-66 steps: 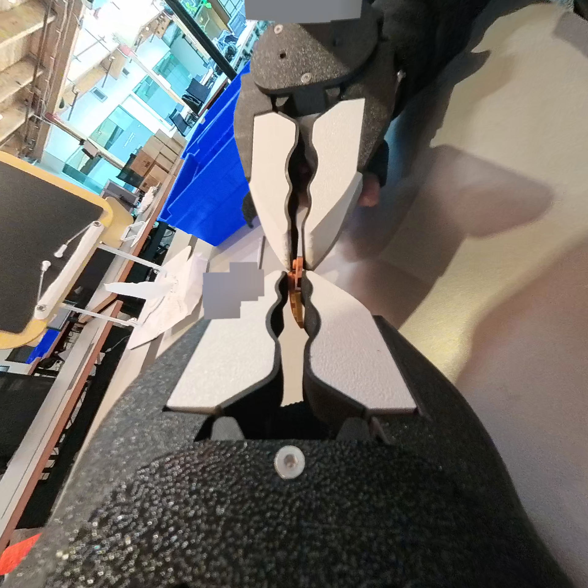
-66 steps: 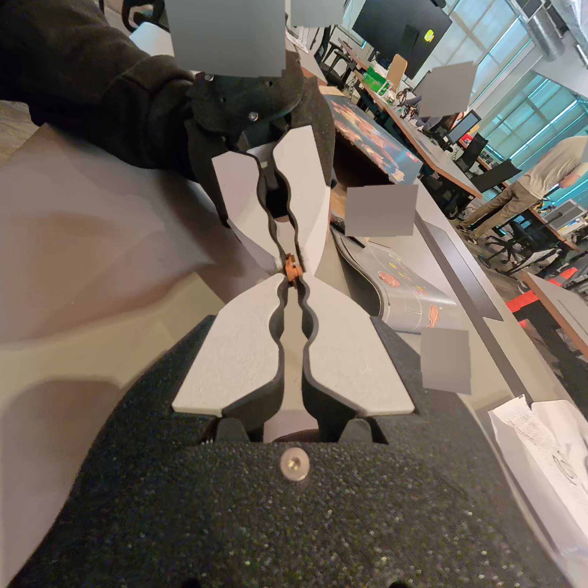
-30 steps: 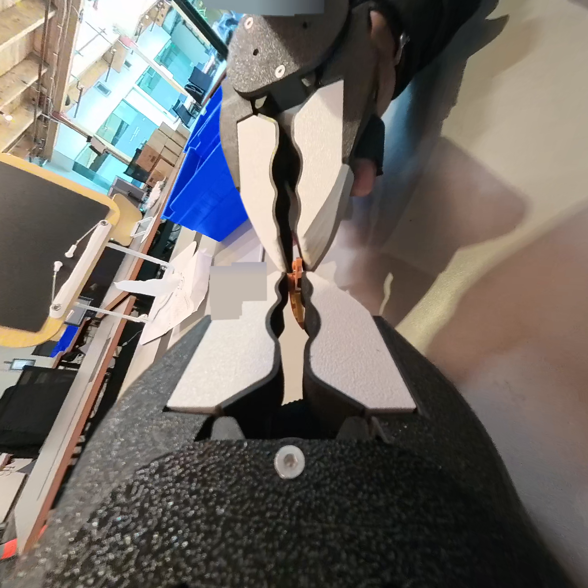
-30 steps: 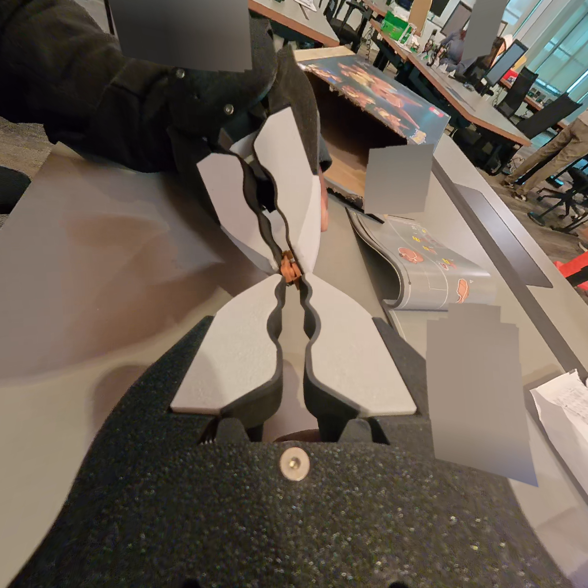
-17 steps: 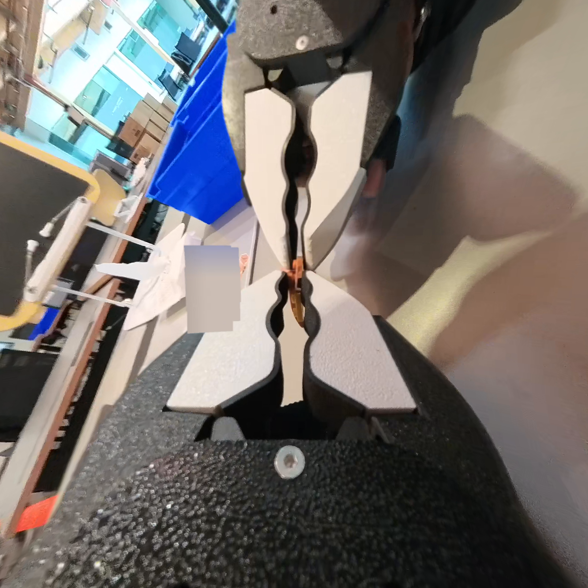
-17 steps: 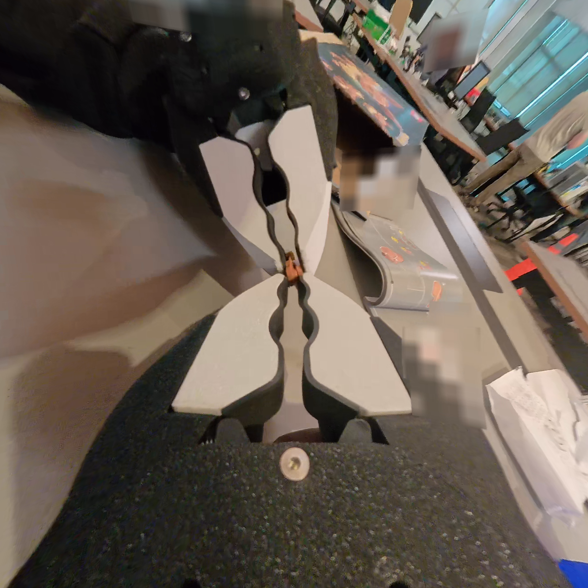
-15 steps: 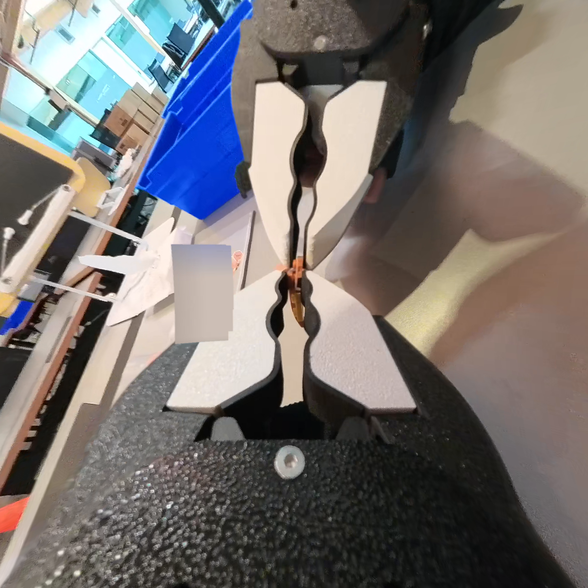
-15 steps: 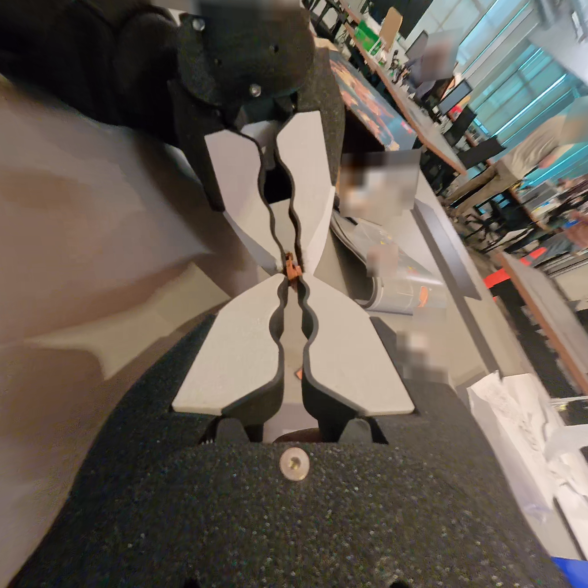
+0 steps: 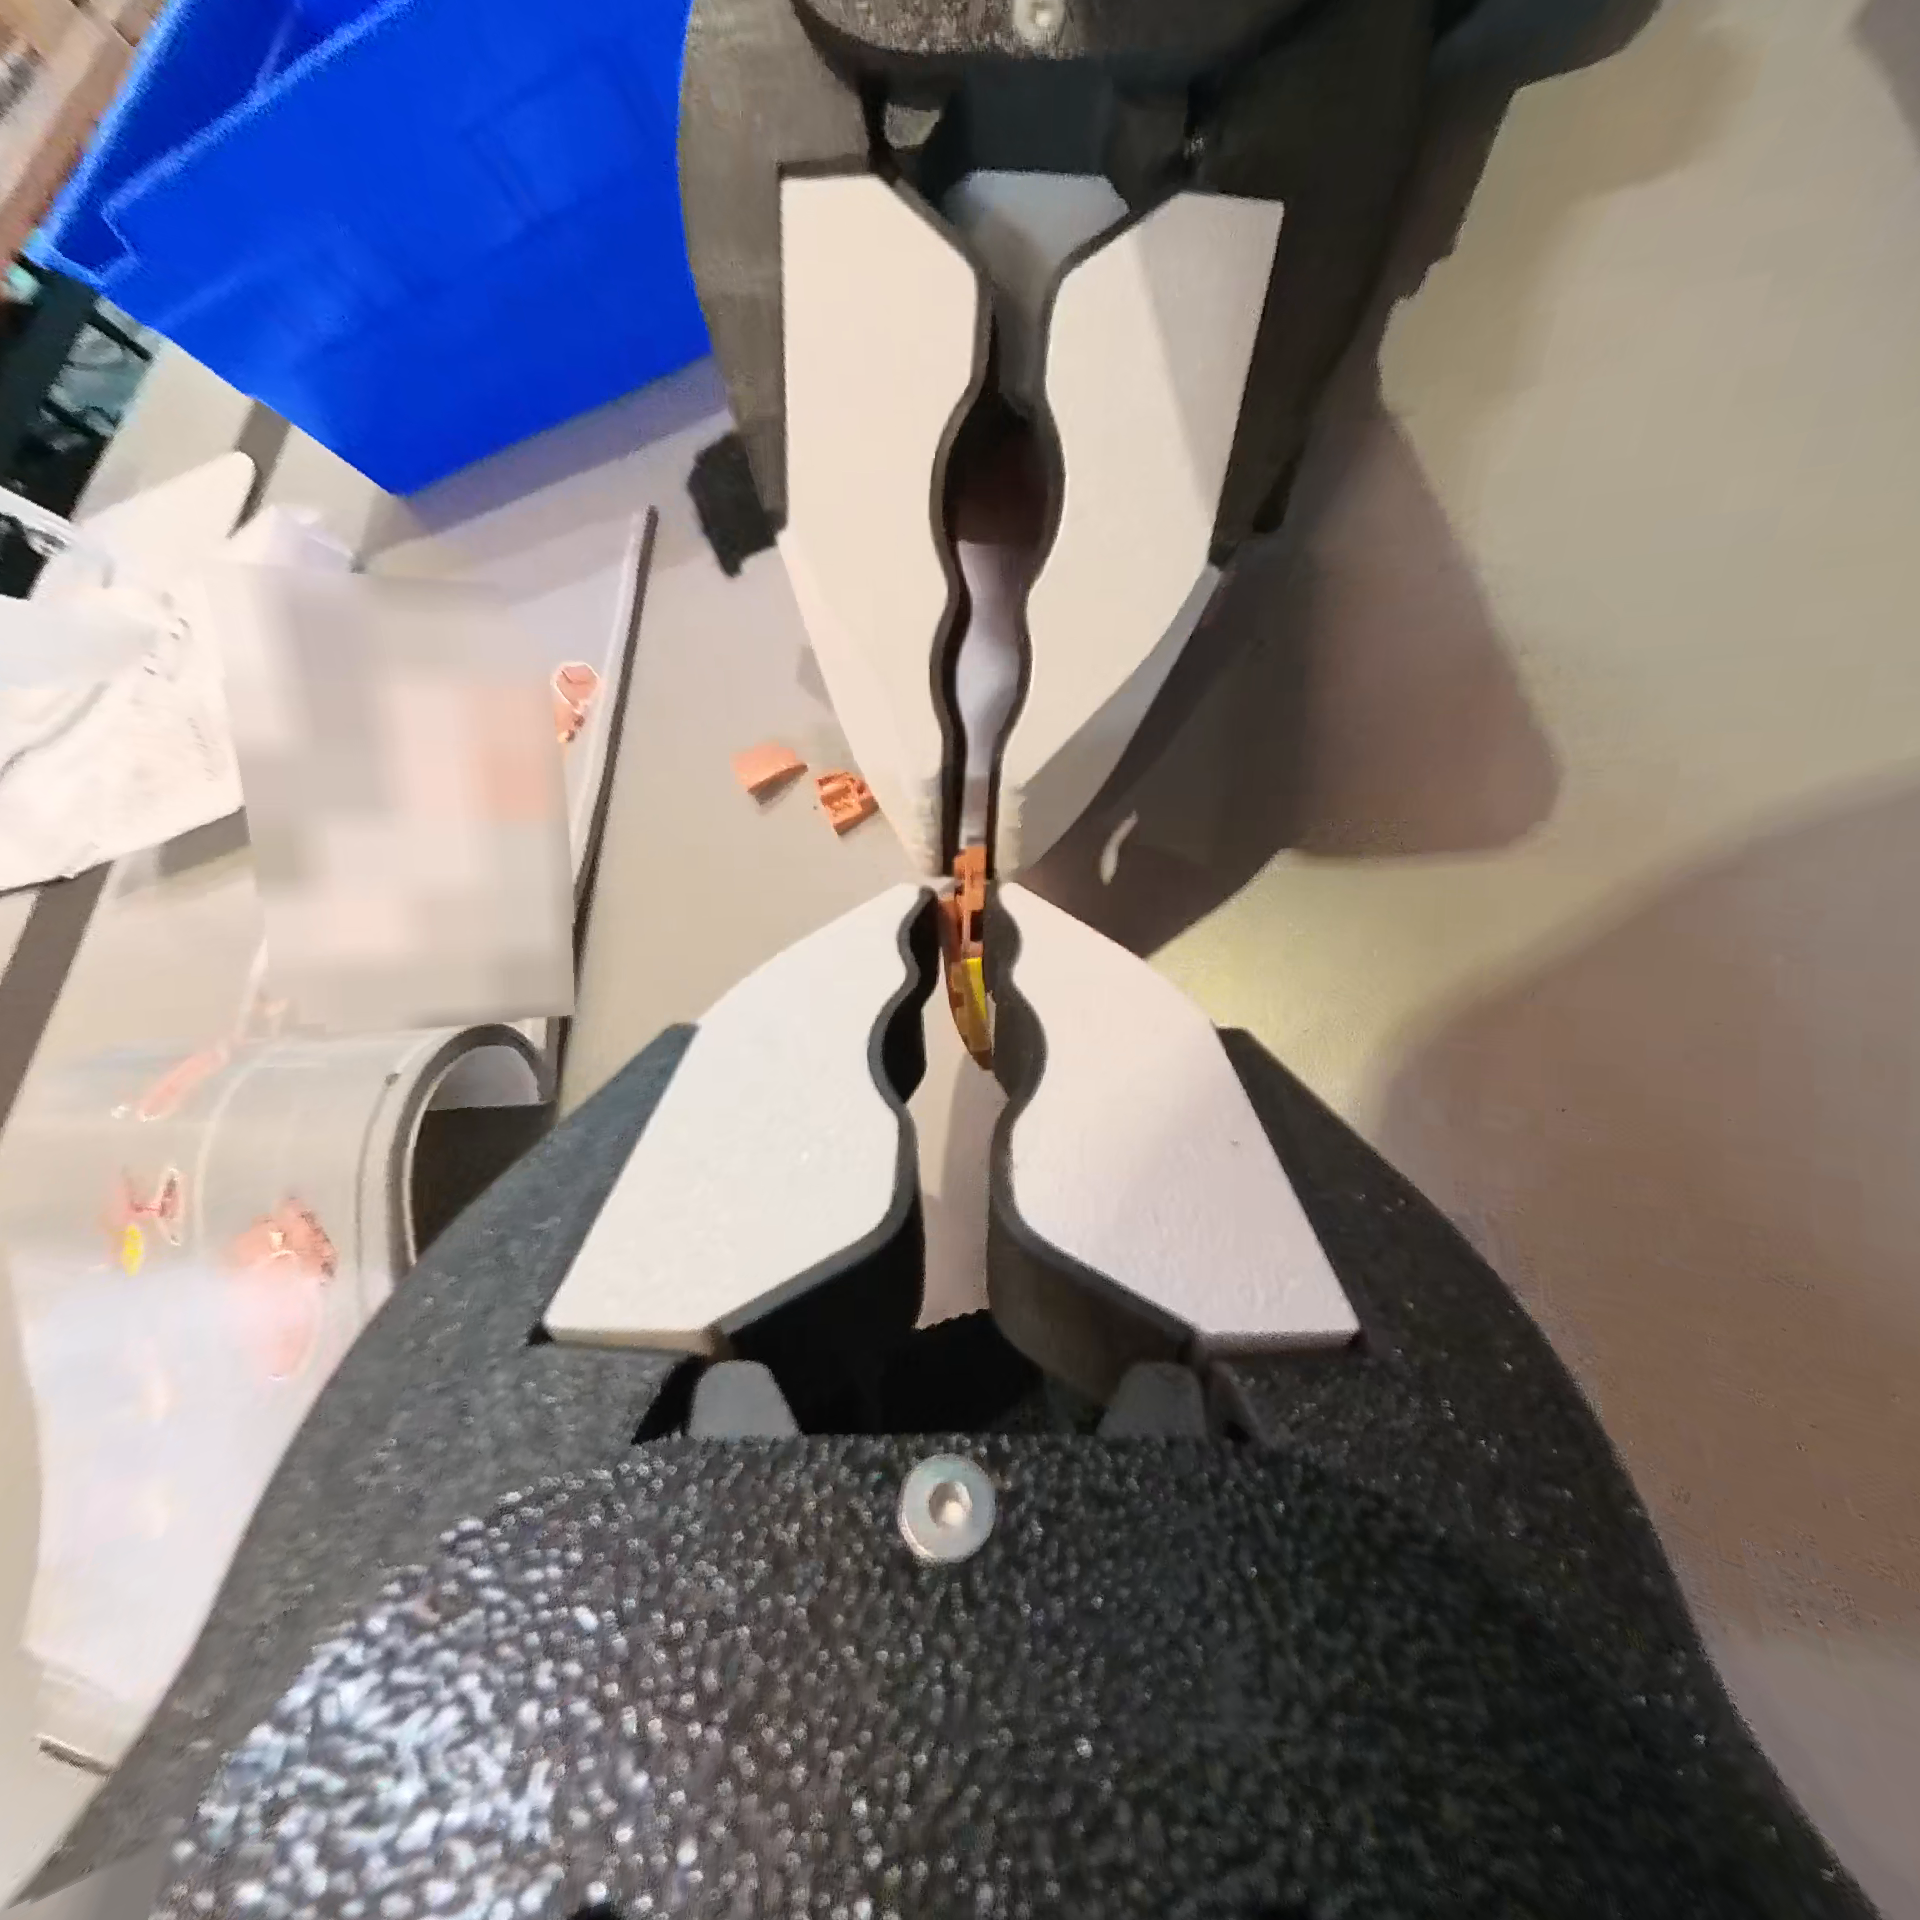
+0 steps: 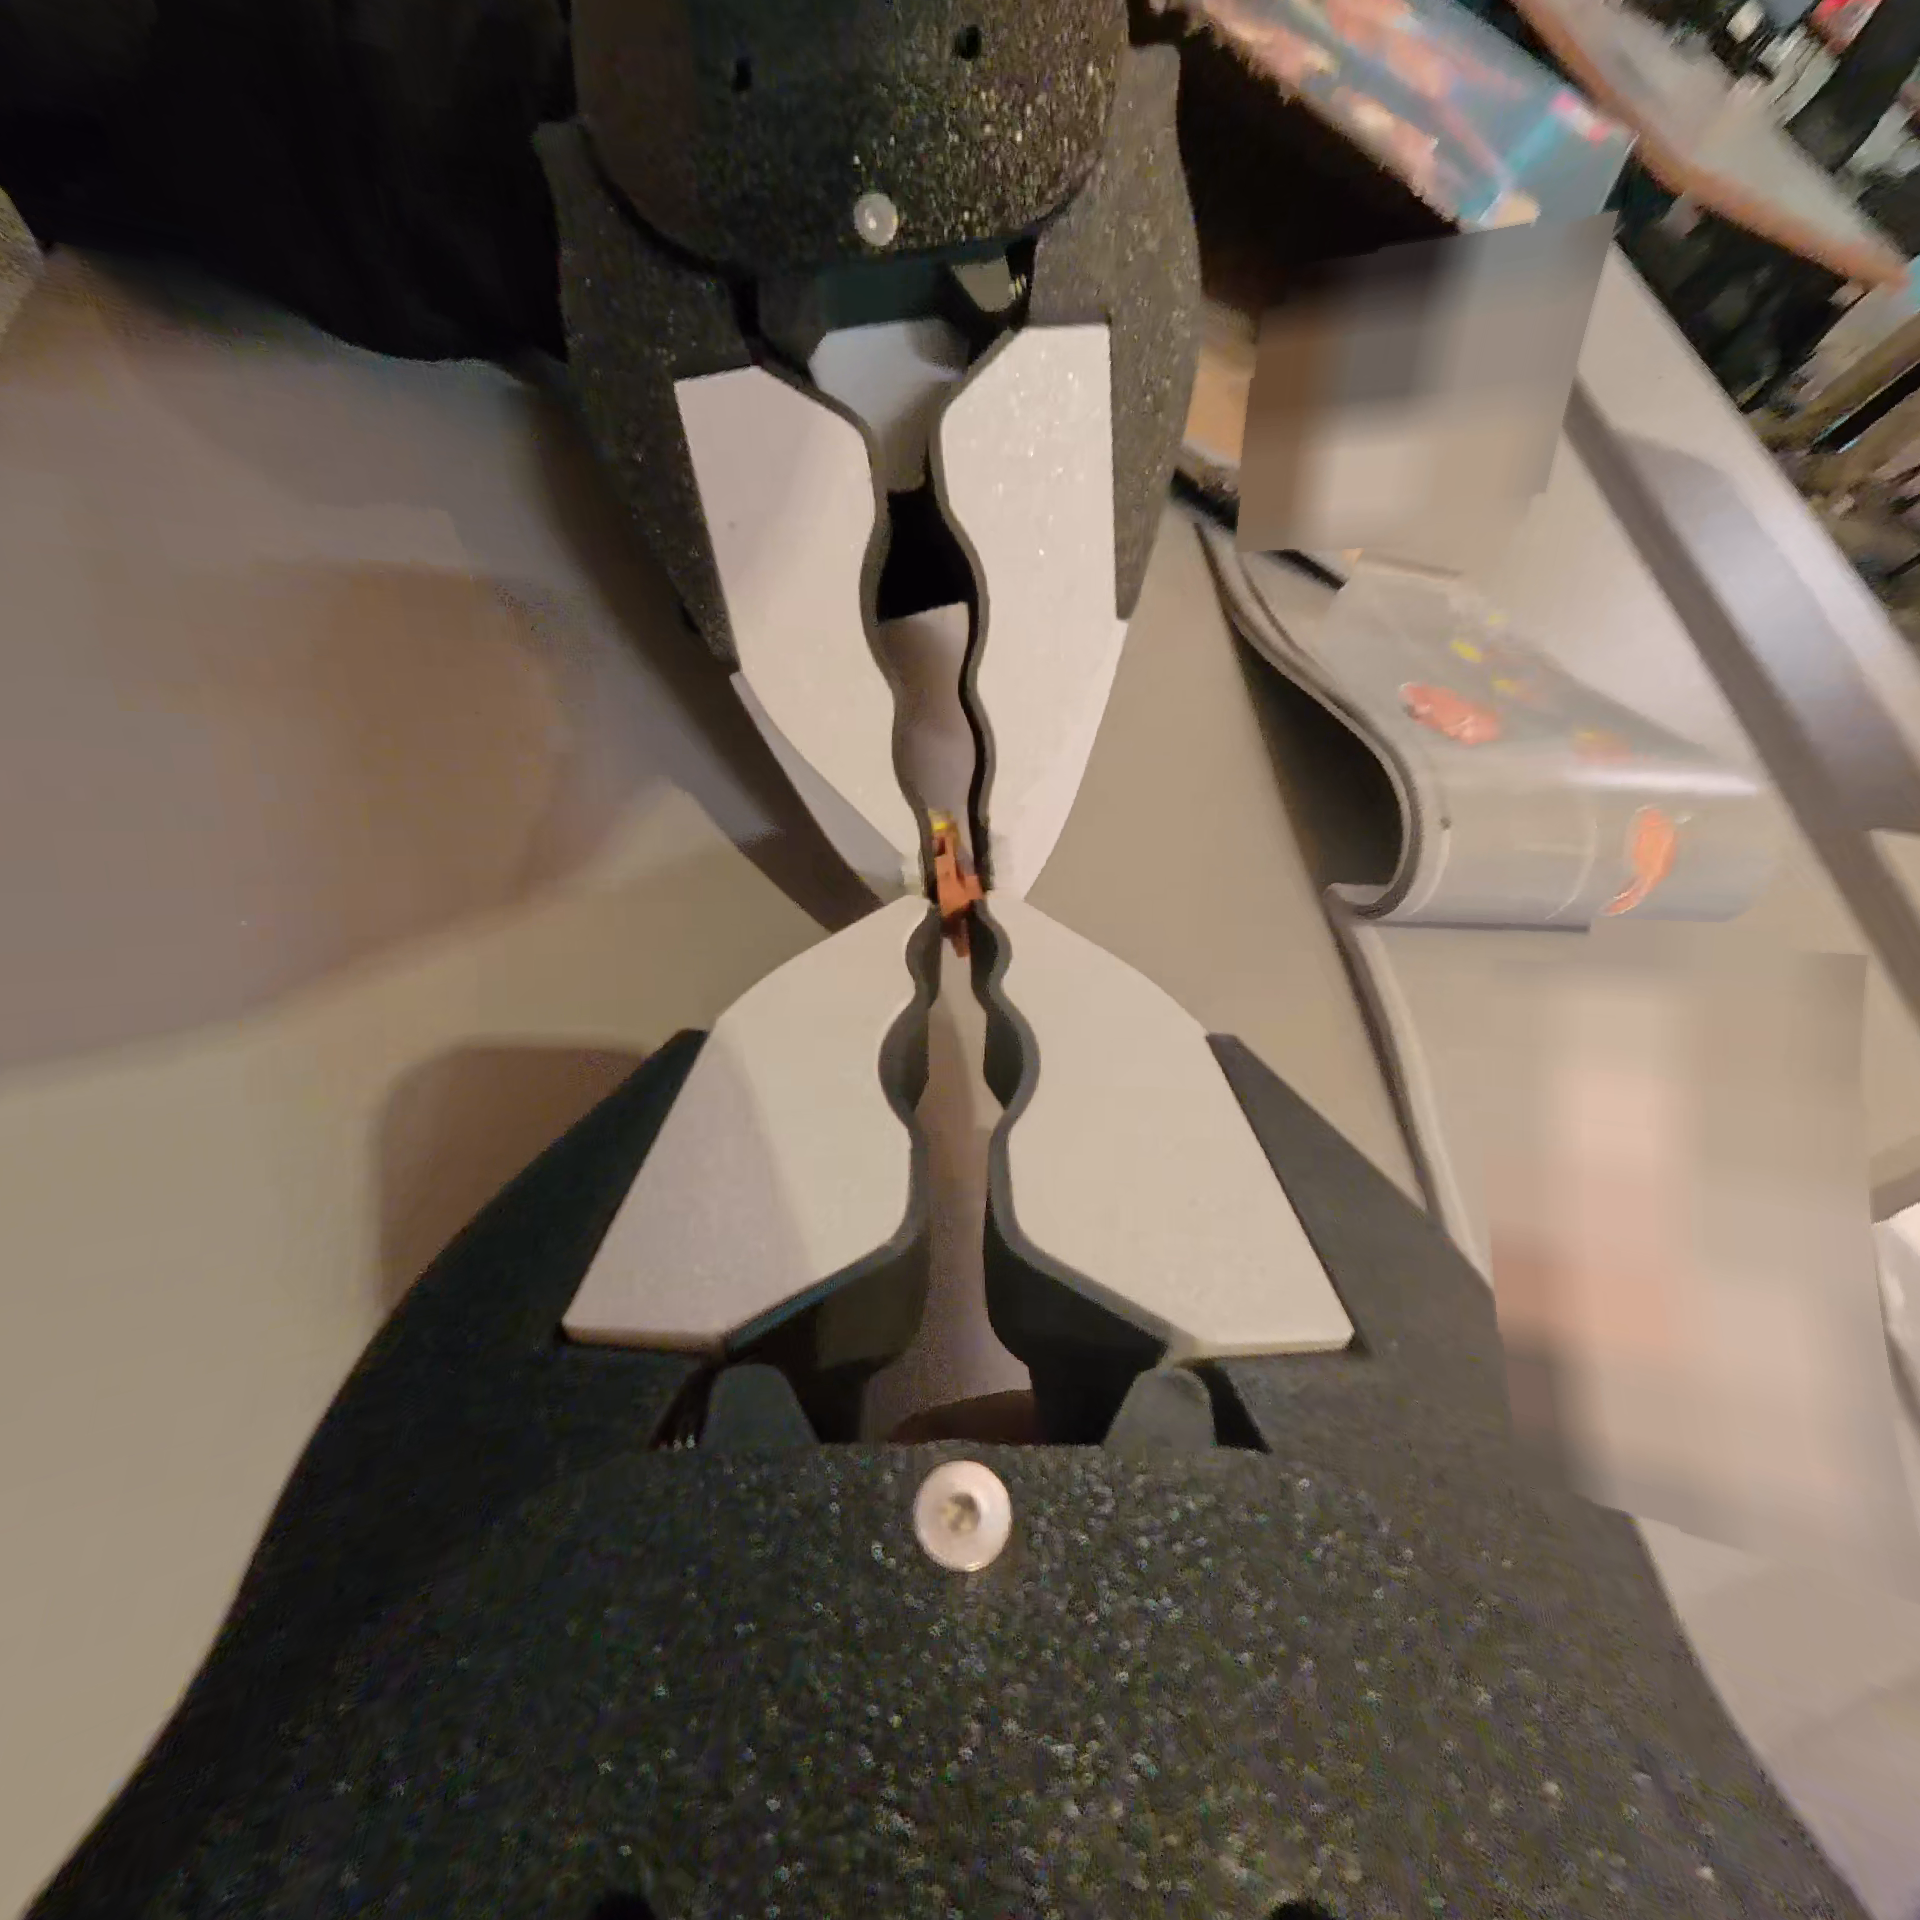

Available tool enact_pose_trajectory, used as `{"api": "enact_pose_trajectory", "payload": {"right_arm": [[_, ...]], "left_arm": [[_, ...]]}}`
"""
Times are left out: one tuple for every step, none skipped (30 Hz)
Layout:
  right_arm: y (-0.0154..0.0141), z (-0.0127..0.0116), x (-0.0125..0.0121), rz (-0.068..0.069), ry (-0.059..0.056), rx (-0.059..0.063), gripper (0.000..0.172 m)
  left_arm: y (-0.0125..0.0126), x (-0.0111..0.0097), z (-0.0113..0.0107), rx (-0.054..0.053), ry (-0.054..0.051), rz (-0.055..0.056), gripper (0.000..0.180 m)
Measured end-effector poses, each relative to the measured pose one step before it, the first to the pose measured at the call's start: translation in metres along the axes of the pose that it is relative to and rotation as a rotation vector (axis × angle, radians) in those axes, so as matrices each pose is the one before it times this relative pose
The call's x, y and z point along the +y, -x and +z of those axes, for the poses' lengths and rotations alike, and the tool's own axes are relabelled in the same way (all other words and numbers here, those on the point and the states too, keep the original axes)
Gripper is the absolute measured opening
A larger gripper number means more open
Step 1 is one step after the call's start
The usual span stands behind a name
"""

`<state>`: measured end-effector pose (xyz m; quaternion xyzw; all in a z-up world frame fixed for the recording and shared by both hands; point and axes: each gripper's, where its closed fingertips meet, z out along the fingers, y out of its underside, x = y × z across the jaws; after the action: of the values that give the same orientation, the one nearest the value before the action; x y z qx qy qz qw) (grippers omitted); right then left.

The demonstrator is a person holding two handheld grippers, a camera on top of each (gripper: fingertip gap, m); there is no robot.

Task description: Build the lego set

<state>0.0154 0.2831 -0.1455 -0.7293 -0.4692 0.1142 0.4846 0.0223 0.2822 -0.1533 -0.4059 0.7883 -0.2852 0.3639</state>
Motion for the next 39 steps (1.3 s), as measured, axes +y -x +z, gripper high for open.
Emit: {"api": "enact_pose_trajectory", "payload": {"right_arm": [[0.00075,0.00124,0.00175,0.0239,0.0059,-0.0165,0.004],[0.00010,0.00112,0.00157,0.0151,0.0058,-0.0096,0.004],[0.00053,0.00101,0.00144,0.0070,0.0077,-0.0093,0.004],[0.00090,0.00086,0.00112,0.0002,0.0089,-0.0091,0.004],[0.00038,0.00069,0.00082,-0.0023,0.0075,-0.0022,0.004],[-0.00041,0.00058,0.00079,-0.0018,0.0056,0.0025,0.004],[0.00075,0.00058,0.00087,-0.0008,0.0063,-0.0065,0.004],[0.00125,0.00056,0.00091,-0.0014,0.0075,-0.0093,0.004],[0.00033,0.00054,0.00100,-0.0026,0.0070,-0.0025,0.004],[0.00067,0.00059,0.00109,-0.0014,0.0077,-0.0068,0.004],[0.00087,0.00055,0.00077,0.0004,0.0057,-0.0092,0.004],[-0.00016,0.00004,0.00001,0.0016,-0.0005,-0.0035,0.004],[0.00001,0.00011,-0.00003,0.0032,-0.0009,-0.0056,0.004],[0.00025,0.00004,-0.00012,0.0031,-0.0007,-0.0066,0.004],[-0.00018,0.00010,0.00002,-0.0001,-0.0002,-0.0021,0.004],[0.00015,0.00009,-0.00011,-0.0028,-0.0004,-0.0024,0.003],[0.00092,0.00016,-0.00020,-0.0031,-0.0003,-0.0070,0.003],[0.00104,0.00023,-0.00020,-0.0054,0.0001,-0.0059,0.004],[0.00030,0.00026,-0.00002,-0.0061,0.0017,0.0009,0.004],[0.00028,0.00012,-0.00002,-0.0032,0.0004,-0.0013,0.004],[0.00081,0.00011,0.00001,-0.0021,0.0003,-0.0059,0.004],[0.00047,0.00011,-0.00021,-0.0042,-0.0001,-0.0024,0.004],[-0.00034,0.00020,0.00007,-0.0036,0.0010,0.0037,0.004],[0.00029,0.00010,-0.00016,-0.0022,-0.0004,-0.0021,0.004],[0.00010,0.00016,-0.00007,-0.0042,0.0009,0.0008,0.004],[-0.00071,0.00021,0.00012,-0.0072,0.0011,0.0065,0.004],[0.00029,0.00005,-0.00022,-0.0033,-0.0011,-0.0014,0.003],[-0.00006,0.00006,0.00001,-0.0051,0.0002,0.0034,0.004],[-0.00066,-0.00004,0.00035,-0.0103,0.0003,0.0080,0.004],[0.00077,-0.00006,0.00019,-0.0063,-0.0016,-0.0033,0.004],[0.00102,0.00036,-0.00002,0.0018,-0.0002,-0.0072,0.004],[-0.00027,0.00036,0.00019,0.0006,0.0021,0.0012,0.004],[-0.00078,0.00058,0.00046,0.0038,0.0024,0.0032,0.004],[-0.00057,0.00045,0.00050,0.0064,0.0038,0.0003,0.004],[-0.00066,0.00042,0.00049,0.0071,0.0036,-0.0014,0.004],[-0.00075,0.00028,0.00058,0.0092,0.0030,-0.0007,0.004],[-0.00051,0.00026,0.00049,0.0096,0.0031,-0.0031,0.004],[-0.00021,0.00047,0.00057,0.0065,0.0048,-0.0037,0.004],[-0.00015,0.00057,0.00073,0.0018,0.0060,-0.0005,0.004]], "left_arm": [[-0.00133,0.00204,0.00117,0.0097,0.0169,-0.0081,0.007],[-0.00045,0.00186,0.00099,0.0027,0.0140,-0.0060,0.007],[-0.00033,0.00172,0.00096,0.0025,0.0133,-0.0064,0.007],[-0.00075,0.00127,0.00073,0.0037,0.0106,0.0034,0.008],[-0.00090,0.00103,0.00052,0.0020,0.0080,0.0095,0.008],[0.00033,0.00082,0.00055,-0.0036,0.0067,0.0018,0.008],[-0.00019,0.00076,0.00050,0.0014,0.0058,-0.0037,0.008],[-0.00140,0.00074,0.00056,0.0075,0.0050,0.0092,0.008],[-0.00048,0.00062,0.00058,-0.0022,0.0032,0.0125,0.008],[-0.00063,0.00070,0.00082,0.0017,0.0052,0.0035,0.007],[-0.00098,0.00060,0.00075,0.0054,0.0038,0.0032,0.007],[-0.00037,0.00021,0.00024,0.0021,0.0008,0.0040,0.007],[0.00014,0.00006,-0.00009,0.0018,-0.0006,-0.0032,0.007],[-0.00030,-0.00005,-0.00014,0.0049,-0.0009,-0.0042,0.007],[0.00003,0.00002,-0.00008,0.0019,-0.0001,0.0011,0.007],[0.00010,0.00000,0.00008,0.0022,-0.0003,-0.0063,0.007],[-0.00039,0.00003,-0.00024,0.0058,-0.0006,-0.0034,0.007],[-0.00147,-0.00011,-0.00048,0.0108,0.0004,0.0037,0.007],[-0.00039,0.00020,-0.00027,0.0036,0.0030,-0.0005,0.007],[-0.00033,0.00013,-0.00005,0.0027,0.0031,-0.0008,0.007],[-0.00049,0.00016,-0.00013,0.0025,0.0024,0.0012,0.007],[-0.00103,-0.00007,-0.00030,0.0062,0.0026,0.0036,0.007],[0.00053,0.00027,0.00002,-0.0019,0.0029,-0.0044,0.007],[0.00007,0.00009,-0.00010,0.0008,-0.0004,-0.0027,0.007],[-0.00062,0.00014,-0.00029,0.0040,0.0007,0.0048,0.007],[0.00081,0.00033,0.00002,-0.0056,0.0033,-0.0038,0.007],[0.00016,0.00017,0.00001,0.0016,0.0015,-0.0070,0.007],[-0.00044,0.00020,-0.00024,0.0031,0.0020,0.0043,0.007],[0.00062,0.00004,0.00023,-0.0066,0.0004,0.0025,0.007],[0.00042,0.00006,0.00030,-0.0054,-0.0008,0.0018,0.007],[-0.00126,-0.00009,-0.00028,0.0085,0.0015,0.0075,0.007],[-0.00071,0.00029,-0.00024,0.0072,0.0028,-0.0024,0.007],[0.00051,0.00049,-0.00003,0.0021,0.0010,-0.0111,0.007],[0.00058,0.00062,0.00011,-0.0014,-0.0038,-0.0059,0.007],[0.00041,0.00035,0.00018,-0.0015,-0.0079,-0.0057,0.008],[0.00060,0.00020,0.00027,0.0013,-0.0074,-0.0102,0.008],[0.00060,0.00033,0.00027,0.0004,-0.0061,-0.0092,0.008],[0.00016,0.00030,0.00022,0.0024,-0.0043,-0.0058,0.008],[0.00011,0.00072,0.00044,0.0017,0.0001,-0.0059,0.008]]}}
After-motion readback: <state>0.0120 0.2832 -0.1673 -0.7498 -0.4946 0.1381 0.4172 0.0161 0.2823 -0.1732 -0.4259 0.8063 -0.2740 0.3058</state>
